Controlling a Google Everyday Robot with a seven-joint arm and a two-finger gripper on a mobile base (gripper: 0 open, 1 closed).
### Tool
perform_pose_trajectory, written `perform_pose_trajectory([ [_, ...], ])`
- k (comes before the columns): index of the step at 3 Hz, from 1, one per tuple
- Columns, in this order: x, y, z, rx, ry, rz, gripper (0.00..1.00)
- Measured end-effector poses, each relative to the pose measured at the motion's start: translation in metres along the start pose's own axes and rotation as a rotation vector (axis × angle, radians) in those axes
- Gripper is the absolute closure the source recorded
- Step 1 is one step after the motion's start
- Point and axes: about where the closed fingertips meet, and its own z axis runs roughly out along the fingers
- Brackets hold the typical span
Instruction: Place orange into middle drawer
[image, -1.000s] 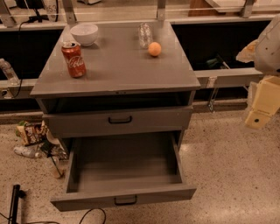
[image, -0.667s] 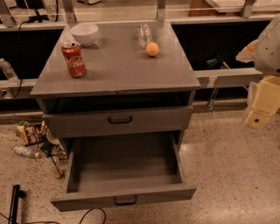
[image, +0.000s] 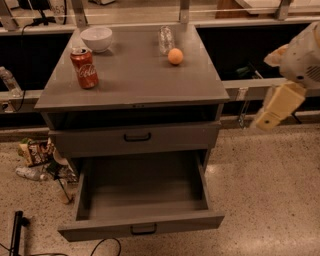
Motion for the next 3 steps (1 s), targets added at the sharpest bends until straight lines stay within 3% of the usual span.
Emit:
perform_pose_trajectory([
  [2,-0.022,-0.087,0.072,0.113,-0.301,0.134,0.00],
  [3,-0.033,-0.114,0.093,0.127,-0.391,0.181,0.00],
])
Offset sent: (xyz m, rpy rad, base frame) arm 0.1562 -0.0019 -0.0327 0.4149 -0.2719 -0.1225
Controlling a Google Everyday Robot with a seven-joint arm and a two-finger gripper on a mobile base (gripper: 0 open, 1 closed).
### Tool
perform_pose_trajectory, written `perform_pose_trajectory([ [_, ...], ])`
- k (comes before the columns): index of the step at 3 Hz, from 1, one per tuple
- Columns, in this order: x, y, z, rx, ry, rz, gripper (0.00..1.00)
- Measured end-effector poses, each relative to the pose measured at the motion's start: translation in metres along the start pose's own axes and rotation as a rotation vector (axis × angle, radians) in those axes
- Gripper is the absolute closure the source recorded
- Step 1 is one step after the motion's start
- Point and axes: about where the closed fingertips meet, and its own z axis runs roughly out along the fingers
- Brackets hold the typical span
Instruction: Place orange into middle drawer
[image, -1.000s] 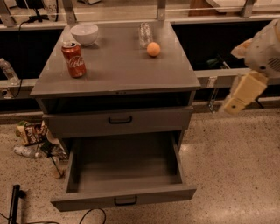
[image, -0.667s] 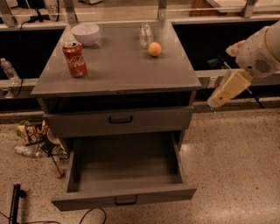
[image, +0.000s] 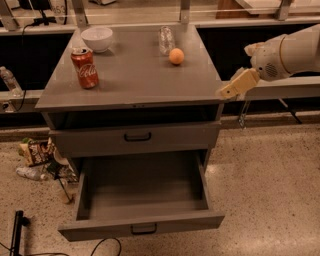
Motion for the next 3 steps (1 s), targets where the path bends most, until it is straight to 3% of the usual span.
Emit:
perform_pose_trajectory([
  [1,-0.020,-0.019,0.012,0.016,-0.086,0.014,0.00],
  [2,-0.020,-0.019,0.012,0.016,-0.086,0.014,0.00],
  [3,-0.033,-0.026,0.025,0.032,-0.150,0.012,0.00],
])
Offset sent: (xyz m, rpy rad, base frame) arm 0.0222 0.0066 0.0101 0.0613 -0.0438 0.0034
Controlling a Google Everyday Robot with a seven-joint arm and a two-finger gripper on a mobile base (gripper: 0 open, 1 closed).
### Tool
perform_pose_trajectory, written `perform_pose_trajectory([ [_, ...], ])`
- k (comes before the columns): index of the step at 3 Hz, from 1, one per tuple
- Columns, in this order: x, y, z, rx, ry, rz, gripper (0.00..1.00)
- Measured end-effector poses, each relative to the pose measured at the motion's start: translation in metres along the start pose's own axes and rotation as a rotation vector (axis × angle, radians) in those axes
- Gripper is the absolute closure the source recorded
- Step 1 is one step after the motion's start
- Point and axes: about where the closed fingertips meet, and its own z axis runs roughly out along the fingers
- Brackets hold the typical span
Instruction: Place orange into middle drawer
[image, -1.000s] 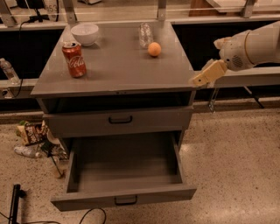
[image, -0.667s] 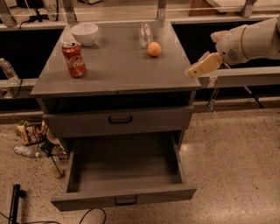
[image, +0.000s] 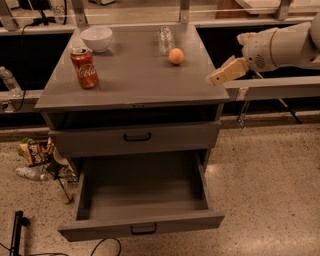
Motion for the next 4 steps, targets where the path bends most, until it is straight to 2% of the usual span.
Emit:
perform_pose_trajectory([
  [1,-0.018,-0.016,0.042,0.006,-0.113,0.025,0.00],
  [2,-0.023,-0.038,0.091,0.005,-0.184,0.059,0.00],
  [4,-0.011,-0.066,0.177,-0.010,-0.205,0.134,0.00],
])
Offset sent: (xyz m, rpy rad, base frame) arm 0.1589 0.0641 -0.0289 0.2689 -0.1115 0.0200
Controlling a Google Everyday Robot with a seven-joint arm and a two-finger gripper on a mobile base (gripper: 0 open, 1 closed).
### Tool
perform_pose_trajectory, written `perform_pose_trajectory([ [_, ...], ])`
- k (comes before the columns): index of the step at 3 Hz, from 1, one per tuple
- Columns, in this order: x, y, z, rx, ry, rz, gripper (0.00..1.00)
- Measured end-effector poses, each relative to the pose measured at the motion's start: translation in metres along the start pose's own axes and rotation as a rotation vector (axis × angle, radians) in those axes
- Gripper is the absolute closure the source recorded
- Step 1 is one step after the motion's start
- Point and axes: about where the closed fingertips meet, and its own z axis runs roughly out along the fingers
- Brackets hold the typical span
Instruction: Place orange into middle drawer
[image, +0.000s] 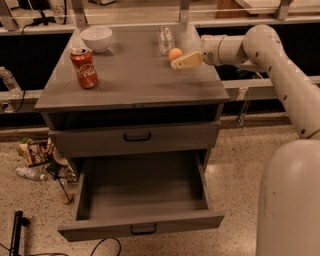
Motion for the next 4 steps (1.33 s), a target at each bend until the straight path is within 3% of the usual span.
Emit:
perform_pose_trajectory([
  [2,0.006,0.006,0.048,-0.068,-0.007,0.031,0.00],
  [3,0.014,0.015,0.064,-0.110,-0.001,0.061,0.25],
  [4,0.011,0.019,0.069,-0.137,-0.022,0.063,0.56],
])
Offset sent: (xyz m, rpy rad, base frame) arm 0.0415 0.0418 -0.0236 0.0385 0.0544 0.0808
